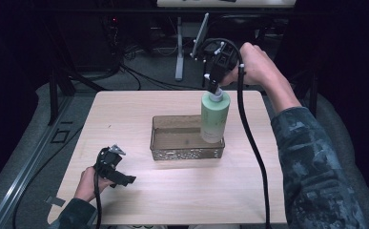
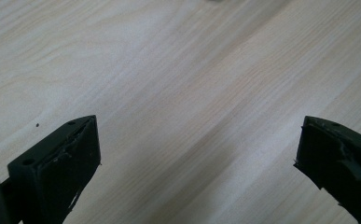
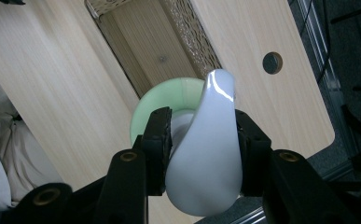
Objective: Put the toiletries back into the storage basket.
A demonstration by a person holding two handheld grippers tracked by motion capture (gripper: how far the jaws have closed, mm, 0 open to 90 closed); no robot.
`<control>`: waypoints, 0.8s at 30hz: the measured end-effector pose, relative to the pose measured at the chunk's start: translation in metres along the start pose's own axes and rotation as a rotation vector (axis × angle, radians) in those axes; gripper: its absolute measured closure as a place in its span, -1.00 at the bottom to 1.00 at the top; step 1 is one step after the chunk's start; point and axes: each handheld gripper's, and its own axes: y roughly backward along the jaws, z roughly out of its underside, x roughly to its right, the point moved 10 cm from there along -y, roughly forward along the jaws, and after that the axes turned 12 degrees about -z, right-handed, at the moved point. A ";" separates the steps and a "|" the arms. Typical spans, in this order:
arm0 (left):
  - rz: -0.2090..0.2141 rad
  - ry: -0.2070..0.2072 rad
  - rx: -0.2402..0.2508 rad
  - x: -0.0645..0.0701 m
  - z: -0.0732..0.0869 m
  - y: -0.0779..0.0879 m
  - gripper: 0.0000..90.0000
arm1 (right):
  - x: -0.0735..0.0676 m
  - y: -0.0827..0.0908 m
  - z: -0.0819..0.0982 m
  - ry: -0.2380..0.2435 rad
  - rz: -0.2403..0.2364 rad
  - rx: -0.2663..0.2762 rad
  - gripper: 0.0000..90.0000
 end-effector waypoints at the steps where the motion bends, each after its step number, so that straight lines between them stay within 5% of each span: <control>1: 0.000 -0.001 -0.001 0.000 0.000 0.000 -1.00 | 0.000 0.000 -0.001 -0.001 -0.001 0.003 0.39; 13: -0.004 -0.005 0.000 -0.001 0.000 0.001 -1.00 | 0.001 -0.007 -0.009 0.004 -0.004 0.034 0.39; 24: -0.007 -0.005 0.000 -0.002 0.000 0.000 -1.00 | 0.007 -0.030 -0.007 -0.009 -0.003 0.019 0.39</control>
